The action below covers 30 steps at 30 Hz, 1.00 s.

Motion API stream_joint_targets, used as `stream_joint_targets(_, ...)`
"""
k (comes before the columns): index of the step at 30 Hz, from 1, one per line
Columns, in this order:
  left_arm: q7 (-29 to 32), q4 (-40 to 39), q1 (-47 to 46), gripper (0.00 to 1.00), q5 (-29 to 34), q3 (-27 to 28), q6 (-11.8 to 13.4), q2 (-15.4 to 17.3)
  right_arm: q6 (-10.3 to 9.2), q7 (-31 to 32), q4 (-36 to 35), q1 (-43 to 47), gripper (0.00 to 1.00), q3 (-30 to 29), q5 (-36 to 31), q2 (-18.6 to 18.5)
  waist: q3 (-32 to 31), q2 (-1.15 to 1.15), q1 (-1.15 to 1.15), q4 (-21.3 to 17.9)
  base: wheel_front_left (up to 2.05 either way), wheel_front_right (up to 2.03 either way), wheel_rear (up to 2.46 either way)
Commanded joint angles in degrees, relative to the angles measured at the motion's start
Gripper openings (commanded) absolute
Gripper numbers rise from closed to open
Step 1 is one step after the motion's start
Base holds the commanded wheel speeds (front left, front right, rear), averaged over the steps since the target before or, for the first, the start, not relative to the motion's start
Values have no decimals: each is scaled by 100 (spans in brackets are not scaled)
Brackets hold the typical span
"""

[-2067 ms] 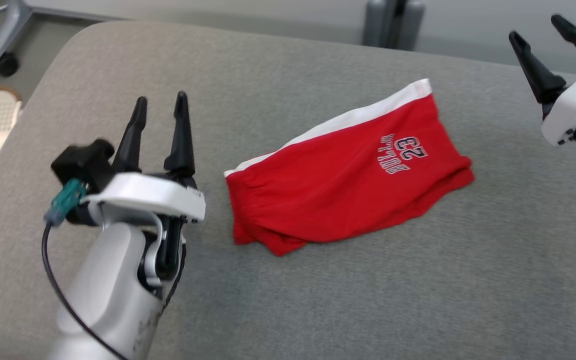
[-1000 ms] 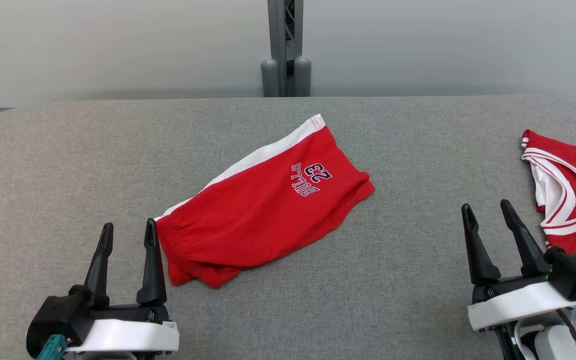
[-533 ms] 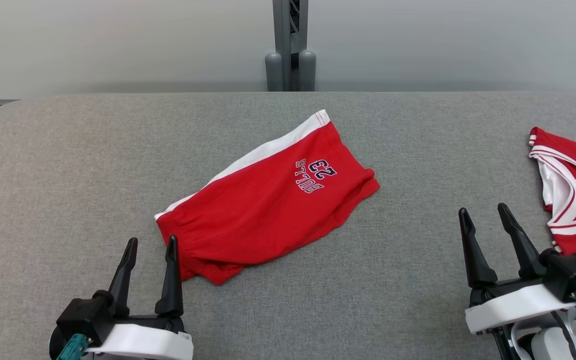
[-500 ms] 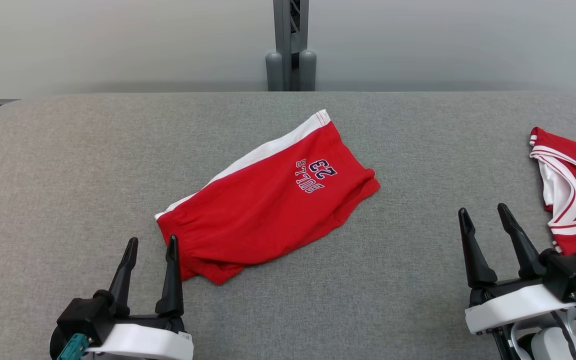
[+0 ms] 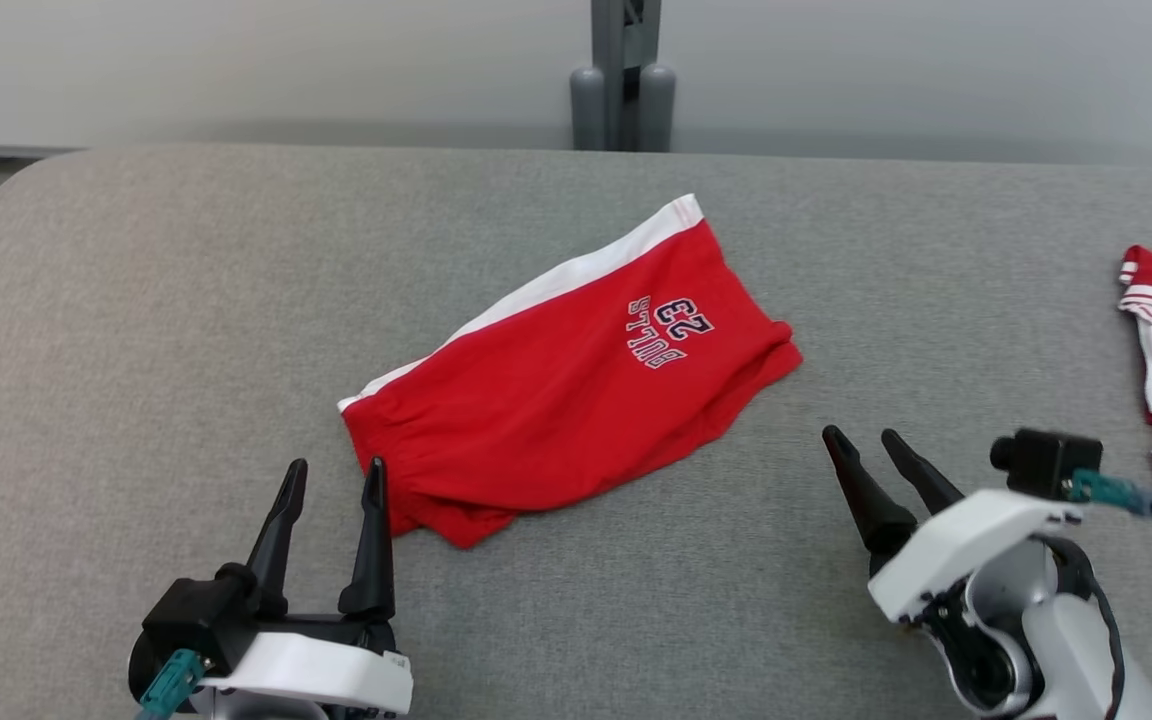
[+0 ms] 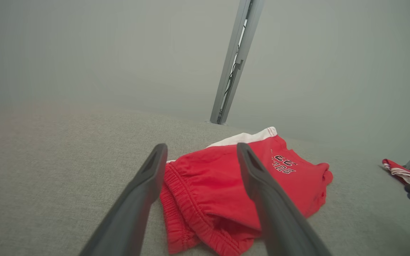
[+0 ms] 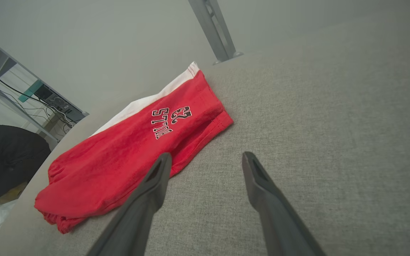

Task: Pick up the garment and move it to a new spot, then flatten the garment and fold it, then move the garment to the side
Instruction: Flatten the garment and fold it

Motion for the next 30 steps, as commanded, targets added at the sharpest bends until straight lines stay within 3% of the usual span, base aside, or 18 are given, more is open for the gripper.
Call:
stream_joint_targets(1, -7, 8, -132, 100, -51, -46, 50, 24, 0, 271, 106, -223, 100, -58, 84, -2, 141, 0, 0, 155, 0, 0, 0)
stream_joint_targets(17, -7, 410, -305, 100, -636, -721, 89, 24, 0, 1597, 1825, -1680, 100, -1314, 438, 94, 483, 0, 0, 1008, 0, 0, 0)
stream_joint_targets(30, -7, 343, -339, 100, -666, -852, 143, 23, -1, 1420, 2908, -2345, 100, -1566, 812, 102, 603, 0, 0, 1352, 0, 0, 0)
